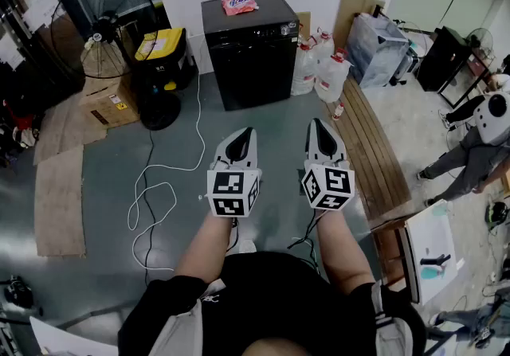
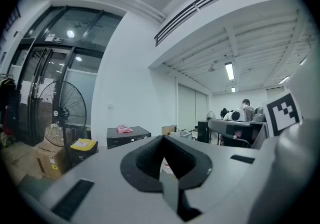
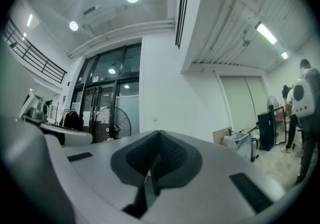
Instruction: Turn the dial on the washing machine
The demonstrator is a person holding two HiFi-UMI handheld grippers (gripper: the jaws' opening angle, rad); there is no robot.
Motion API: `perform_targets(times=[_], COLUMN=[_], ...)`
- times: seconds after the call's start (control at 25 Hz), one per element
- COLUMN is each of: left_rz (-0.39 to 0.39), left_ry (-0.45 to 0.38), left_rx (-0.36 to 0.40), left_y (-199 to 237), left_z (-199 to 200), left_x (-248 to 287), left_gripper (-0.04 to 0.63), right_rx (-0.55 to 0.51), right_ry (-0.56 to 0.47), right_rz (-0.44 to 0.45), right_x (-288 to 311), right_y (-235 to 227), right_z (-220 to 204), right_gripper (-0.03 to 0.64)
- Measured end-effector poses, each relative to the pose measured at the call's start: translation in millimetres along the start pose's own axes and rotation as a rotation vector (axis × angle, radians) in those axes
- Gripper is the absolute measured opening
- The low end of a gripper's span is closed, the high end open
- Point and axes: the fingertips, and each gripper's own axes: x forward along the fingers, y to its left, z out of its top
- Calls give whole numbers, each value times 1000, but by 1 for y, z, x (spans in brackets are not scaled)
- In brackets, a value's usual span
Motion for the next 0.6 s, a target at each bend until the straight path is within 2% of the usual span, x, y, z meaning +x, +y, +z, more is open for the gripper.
perform_targets(times=[0.28, 0.6], left_rz=[-4, -6], left_ry=[-1, -10], left_rx=[12, 12], left_y=[-13, 2], left_z=[1, 5], left_x=[-20, -23], left_gripper=[9, 9], right_rx=[28, 24], right_ry=[-32, -27], right_rz=[3, 13], right_x=[-20, -14], right_y=[7, 26], right_z=[10, 9], right_gripper=[2, 2])
